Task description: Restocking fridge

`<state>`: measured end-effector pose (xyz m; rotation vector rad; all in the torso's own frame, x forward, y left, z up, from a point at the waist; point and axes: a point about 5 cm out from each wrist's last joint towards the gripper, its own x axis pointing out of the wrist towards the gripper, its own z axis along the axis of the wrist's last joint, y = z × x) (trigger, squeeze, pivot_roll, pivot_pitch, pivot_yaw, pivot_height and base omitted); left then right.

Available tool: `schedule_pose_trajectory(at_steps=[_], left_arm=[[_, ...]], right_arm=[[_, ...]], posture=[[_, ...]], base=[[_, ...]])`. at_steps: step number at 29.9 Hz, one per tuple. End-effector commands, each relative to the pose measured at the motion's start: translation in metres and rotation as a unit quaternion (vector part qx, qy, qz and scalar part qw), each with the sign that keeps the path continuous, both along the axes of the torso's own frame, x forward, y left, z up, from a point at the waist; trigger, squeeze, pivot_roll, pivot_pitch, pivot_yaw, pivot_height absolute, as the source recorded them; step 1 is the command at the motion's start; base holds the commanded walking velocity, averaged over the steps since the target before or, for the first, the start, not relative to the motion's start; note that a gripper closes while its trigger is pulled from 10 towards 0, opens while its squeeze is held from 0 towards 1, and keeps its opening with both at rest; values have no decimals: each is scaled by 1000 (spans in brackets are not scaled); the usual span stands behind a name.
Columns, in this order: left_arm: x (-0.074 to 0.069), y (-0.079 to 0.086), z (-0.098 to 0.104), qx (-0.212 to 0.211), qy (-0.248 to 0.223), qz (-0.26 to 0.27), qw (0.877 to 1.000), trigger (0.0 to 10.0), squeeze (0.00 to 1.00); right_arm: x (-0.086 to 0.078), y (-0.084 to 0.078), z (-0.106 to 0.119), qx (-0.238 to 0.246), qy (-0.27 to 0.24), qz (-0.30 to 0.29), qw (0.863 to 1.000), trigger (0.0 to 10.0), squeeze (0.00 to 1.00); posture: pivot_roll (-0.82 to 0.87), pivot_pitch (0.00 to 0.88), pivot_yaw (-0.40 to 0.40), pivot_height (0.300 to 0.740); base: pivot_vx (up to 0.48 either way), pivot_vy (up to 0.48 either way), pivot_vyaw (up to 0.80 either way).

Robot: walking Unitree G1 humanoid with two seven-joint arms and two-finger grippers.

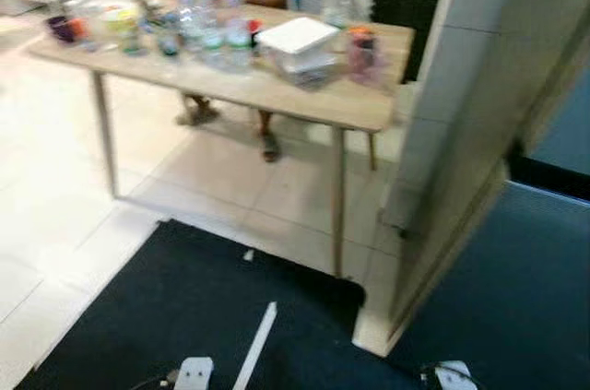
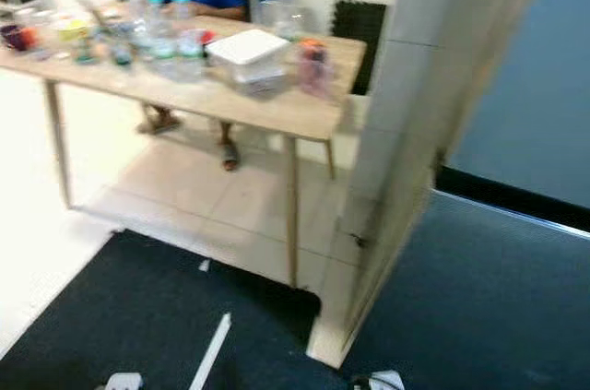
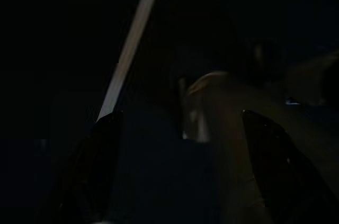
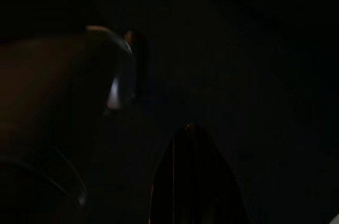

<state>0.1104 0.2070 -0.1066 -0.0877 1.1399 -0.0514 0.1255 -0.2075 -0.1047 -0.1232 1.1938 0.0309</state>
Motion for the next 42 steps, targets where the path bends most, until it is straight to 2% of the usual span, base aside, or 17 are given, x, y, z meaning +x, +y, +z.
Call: schedule_pose_trajectory(at_steps=[1, 8, 20, 35, 42], left_arm=[[-3, 2, -1, 3, 7, -1, 1000, 10000, 0], [-8, -6, -3, -3, 13, -6, 1000, 10000, 0], [-3, -7, -2, -3, 7, -5, 1000, 10000, 0], [-5, -4, -2, -5, 7, -2, 1000, 10000, 0], [-3, -6, -2, -7, 2, 3, 1000, 10000, 0]], right_arm=[[-4, 6, -2, 8, 9, 5, 1000, 10000, 0], [-4, 7, -2, 8, 11, 5, 1000, 10000, 0], [-4, 7, -3, 9, 13, 10, 1000, 10000, 0], [-4, 5, -2, 7, 12, 12, 1000, 10000, 0], [-3, 2, -1, -4, 10, 13, 1000, 10000, 0]], posture=[[-37, 17, -23, 740], [-38, 18, -23, 740], [-35, 14, -25, 740], [-27, 16, -27, 740], [-30, 7, -31, 740]], base=[[0, 0, 800], [0, 0, 800], [0, 0, 800], [0, 0, 782], [0, 0, 0]])
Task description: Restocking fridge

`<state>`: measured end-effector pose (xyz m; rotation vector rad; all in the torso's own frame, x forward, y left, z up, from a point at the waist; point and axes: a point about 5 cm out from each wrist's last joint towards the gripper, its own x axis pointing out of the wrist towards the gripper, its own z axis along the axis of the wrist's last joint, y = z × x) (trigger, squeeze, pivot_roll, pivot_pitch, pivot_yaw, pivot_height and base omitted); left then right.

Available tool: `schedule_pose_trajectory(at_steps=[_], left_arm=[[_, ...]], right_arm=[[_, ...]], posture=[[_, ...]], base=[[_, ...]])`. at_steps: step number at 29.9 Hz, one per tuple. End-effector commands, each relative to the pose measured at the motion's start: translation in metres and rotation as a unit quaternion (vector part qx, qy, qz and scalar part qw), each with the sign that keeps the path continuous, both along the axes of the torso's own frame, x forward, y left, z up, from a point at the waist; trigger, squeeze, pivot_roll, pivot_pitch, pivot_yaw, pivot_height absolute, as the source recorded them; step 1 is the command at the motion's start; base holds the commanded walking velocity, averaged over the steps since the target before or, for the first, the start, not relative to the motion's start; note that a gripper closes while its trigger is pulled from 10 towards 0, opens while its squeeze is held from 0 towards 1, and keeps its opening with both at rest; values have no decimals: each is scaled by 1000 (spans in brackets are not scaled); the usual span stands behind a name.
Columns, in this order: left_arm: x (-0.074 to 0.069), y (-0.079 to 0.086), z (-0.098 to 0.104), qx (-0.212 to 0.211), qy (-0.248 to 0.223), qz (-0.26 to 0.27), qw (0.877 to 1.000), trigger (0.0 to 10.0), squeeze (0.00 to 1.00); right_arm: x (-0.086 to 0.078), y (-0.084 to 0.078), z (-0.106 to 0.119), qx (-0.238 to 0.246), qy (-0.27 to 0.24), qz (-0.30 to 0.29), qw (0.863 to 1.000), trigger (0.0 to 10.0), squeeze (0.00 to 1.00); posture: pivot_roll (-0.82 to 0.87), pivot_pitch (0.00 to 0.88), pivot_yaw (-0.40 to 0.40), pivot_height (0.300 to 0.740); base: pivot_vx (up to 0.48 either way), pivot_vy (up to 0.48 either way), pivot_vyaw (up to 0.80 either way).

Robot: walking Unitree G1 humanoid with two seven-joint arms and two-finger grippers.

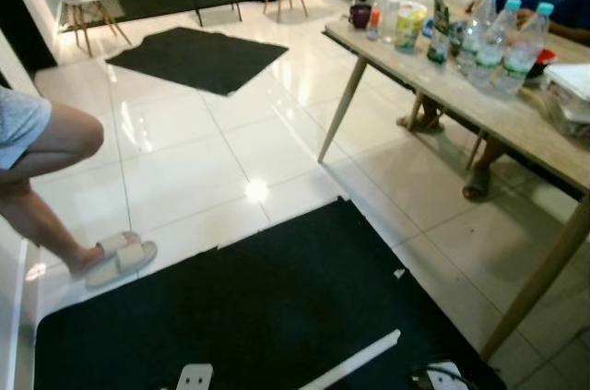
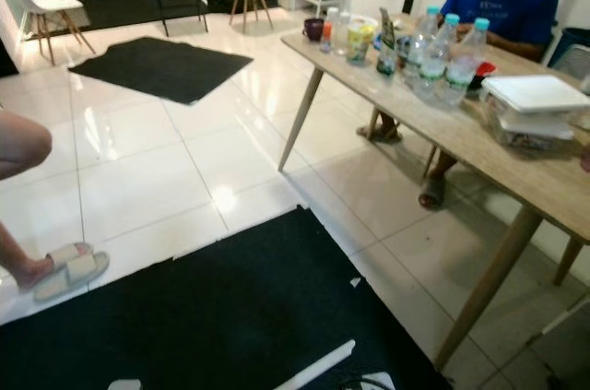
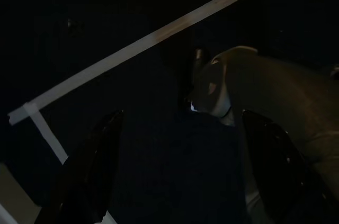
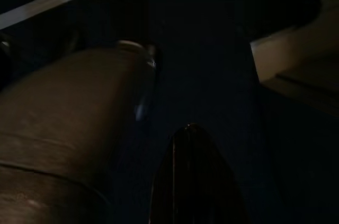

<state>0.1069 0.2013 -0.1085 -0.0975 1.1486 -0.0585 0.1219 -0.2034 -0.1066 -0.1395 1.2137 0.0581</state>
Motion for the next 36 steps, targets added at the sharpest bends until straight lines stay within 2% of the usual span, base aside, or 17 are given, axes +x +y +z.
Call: schedule_pose_trajectory(at_steps=[1, 24, 36], left_arm=[[1, -1, 0, -2, -1, -1, 1000, 10000, 0], [-2, 1, 0, 2, 6, -26, 1000, 10000, 0], [-1, -1, 0, 0, 8, -31, 999, 10000, 0]], right_arm=[[0, -2, 0, -4, -3, -4, 1000, 10000, 0], [0, -1, 0, -6, -1, -2, 1000, 10000, 0], [1, 1, 0, -5, -3, -3, 1000, 10000, 0]], posture=[[-30, 7, -31, 740], [-28, 10, -22, 740], [-35, 13, -21, 740]], base=[[0, 0, 0], [0, 0, 0], [338, 0, 0]])
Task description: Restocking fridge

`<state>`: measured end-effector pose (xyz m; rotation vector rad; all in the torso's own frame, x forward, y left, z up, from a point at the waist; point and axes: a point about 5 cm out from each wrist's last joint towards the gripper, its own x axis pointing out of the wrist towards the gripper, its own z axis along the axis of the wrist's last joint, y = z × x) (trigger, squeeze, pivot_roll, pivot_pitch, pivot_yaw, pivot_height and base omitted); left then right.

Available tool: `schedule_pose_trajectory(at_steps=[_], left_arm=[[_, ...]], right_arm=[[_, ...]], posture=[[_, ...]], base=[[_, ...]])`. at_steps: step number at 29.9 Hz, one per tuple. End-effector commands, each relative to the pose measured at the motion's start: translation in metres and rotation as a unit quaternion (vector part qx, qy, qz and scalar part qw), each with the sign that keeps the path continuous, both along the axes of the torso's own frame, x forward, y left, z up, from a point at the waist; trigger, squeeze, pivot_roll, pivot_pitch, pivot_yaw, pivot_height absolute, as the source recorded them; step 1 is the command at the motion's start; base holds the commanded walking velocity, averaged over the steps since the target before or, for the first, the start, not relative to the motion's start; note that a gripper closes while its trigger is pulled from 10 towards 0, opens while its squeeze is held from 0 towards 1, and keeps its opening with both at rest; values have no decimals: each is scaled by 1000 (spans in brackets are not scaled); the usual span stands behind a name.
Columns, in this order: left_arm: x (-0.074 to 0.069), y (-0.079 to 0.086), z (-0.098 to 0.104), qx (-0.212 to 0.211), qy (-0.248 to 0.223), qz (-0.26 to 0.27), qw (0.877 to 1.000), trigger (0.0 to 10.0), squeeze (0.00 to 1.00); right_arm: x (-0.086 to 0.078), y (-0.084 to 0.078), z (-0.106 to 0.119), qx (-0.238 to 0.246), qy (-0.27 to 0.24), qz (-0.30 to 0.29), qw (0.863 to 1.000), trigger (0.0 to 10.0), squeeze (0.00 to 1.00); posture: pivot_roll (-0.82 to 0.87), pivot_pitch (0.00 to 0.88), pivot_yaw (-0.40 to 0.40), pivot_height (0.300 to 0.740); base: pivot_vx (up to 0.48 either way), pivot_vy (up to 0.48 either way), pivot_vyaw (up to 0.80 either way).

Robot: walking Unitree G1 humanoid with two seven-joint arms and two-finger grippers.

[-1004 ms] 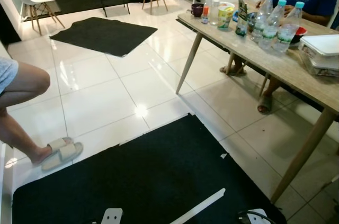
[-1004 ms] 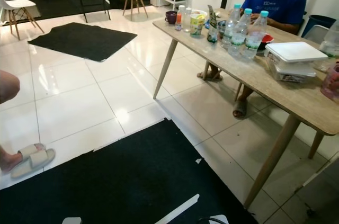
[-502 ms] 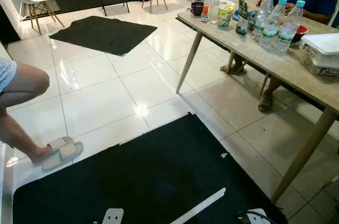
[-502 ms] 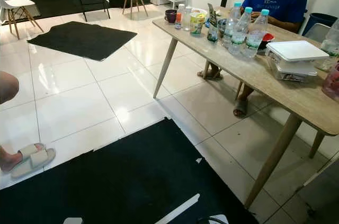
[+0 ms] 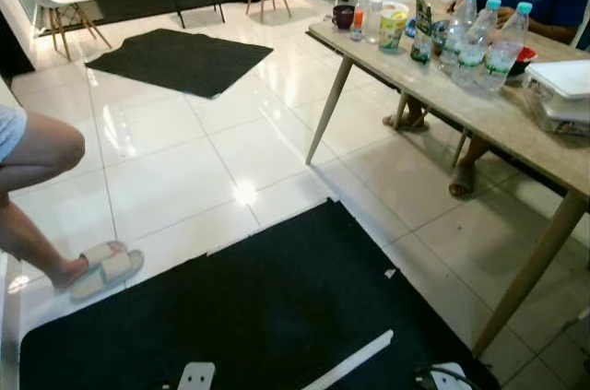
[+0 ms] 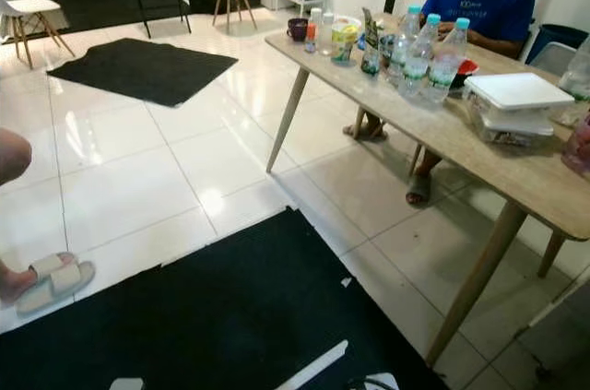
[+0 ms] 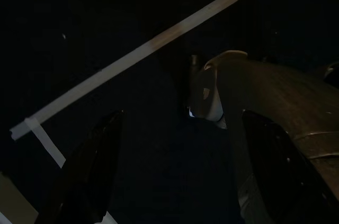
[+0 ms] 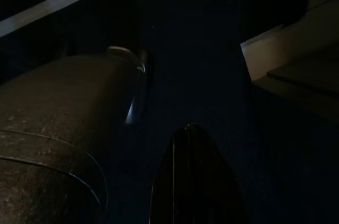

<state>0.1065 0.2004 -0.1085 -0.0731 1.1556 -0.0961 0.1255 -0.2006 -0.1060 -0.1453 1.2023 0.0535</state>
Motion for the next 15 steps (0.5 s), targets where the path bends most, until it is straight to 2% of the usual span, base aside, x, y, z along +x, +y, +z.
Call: schedule_pose_trajectory(at_steps=[1, 7, 14, 15], left_arm=[[0, 0, 0, 1, 6, -10, 1000, 10000, 0], [1, -1, 0, 3, 8, -11, 1000, 10000, 0], [5, -10, -1, 2, 8, -13, 1000, 10000, 0], [6, -12, -1, 2, 8, -14, 1000, 10000, 0]], right_arm=[[-3, -1, -1, -2, 3, -4, 1000, 10000, 0], [-3, -1, -1, -2, 4, -4, 1000, 10000, 0], [-4, -1, -1, -4, 8, -1, 1000, 10000, 0], [-4, -1, -1, -5, 9, 0, 1000, 10000, 0]], posture=[[-34, 13, -21, 740], [-35, 14, -21, 740], [-35, 10, -23, 740], [-35, 9, -24, 740]], base=[[368, 0, 0], [368, 0, 0], [371, 0, 0], [368, 0, -756]])
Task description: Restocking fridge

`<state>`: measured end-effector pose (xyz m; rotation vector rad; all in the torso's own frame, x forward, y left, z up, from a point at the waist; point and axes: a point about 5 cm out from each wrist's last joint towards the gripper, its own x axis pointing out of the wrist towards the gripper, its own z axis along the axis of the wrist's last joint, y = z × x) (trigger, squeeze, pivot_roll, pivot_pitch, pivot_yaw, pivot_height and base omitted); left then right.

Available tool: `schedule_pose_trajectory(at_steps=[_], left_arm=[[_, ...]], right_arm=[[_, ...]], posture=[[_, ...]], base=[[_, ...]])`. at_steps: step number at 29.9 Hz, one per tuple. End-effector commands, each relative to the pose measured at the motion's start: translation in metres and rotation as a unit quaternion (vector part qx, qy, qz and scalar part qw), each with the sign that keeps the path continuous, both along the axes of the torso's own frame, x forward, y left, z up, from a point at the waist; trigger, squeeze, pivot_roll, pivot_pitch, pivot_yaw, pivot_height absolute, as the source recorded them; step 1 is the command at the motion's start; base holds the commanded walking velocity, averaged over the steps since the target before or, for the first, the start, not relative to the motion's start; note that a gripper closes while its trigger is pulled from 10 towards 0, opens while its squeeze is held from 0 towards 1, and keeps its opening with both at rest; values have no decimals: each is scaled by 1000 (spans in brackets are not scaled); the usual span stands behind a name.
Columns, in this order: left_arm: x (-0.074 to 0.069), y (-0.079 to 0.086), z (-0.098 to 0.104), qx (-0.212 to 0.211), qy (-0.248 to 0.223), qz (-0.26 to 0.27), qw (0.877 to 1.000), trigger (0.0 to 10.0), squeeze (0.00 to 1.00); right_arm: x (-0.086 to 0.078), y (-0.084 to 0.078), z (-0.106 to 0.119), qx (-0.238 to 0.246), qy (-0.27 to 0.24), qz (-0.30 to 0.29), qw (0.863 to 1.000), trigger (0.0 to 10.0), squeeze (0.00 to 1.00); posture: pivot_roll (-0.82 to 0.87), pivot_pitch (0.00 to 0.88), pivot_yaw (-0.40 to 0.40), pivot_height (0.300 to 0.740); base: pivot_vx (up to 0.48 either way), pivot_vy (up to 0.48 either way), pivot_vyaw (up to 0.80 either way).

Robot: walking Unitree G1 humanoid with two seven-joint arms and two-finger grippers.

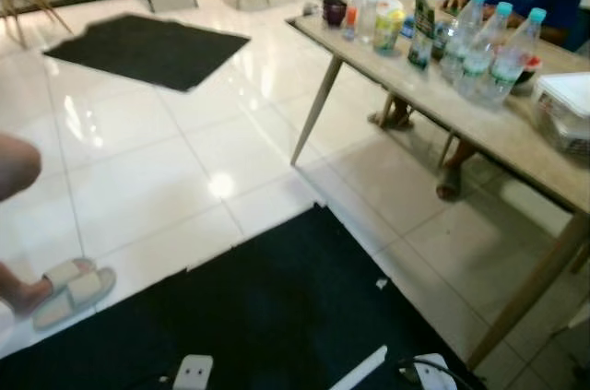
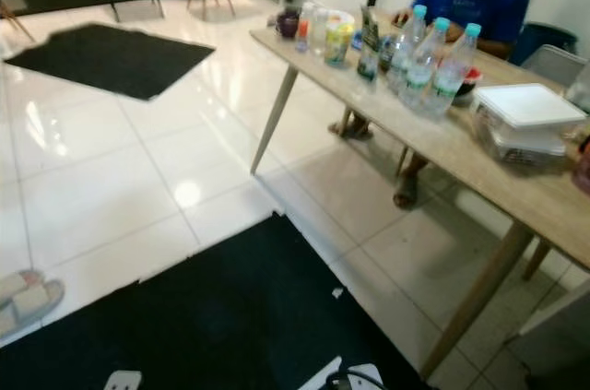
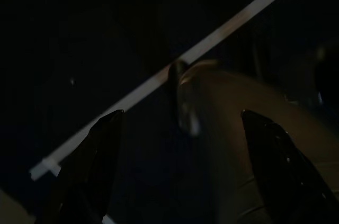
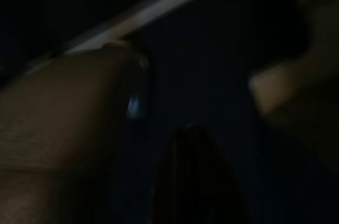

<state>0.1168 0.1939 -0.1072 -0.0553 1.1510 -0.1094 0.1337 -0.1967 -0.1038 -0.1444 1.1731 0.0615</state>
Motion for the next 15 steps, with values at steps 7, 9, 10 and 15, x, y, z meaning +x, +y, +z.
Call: schedule_pose_trajectory(at_steps=[7, 9, 10, 15], left_arm=[[6, -18, -1, -7, 2, -11, 1000, 10000, 0], [7, -14, 0, -7, 0, -12, 1000, 10000, 0], [8, -6, 1, -4, -2, -11, 1000, 10000, 0], [-1, 13, 2, 2, -1, -8, 1000, 10000, 0]], right_arm=[[-13, -5, -4, -9, 26, -3, 1000, 10000, 0], [-13, -5, -4, -8, 27, -3, 1000, 10000, 0], [-13, -5, -4, -8, 27, -4, 1000, 10000, 0], [-13, -5, -4, -7, 28, -3, 1000, 10000, 0]], posture=[[-36, 4, -24, 740], [-37, 1, -25, 740], [-35, 1, -25, 740], [-35, 1, -24, 740]], base=[[370, 0, -763], [371, 0, -763], [371, 0, -763], [370, 0, -763]])
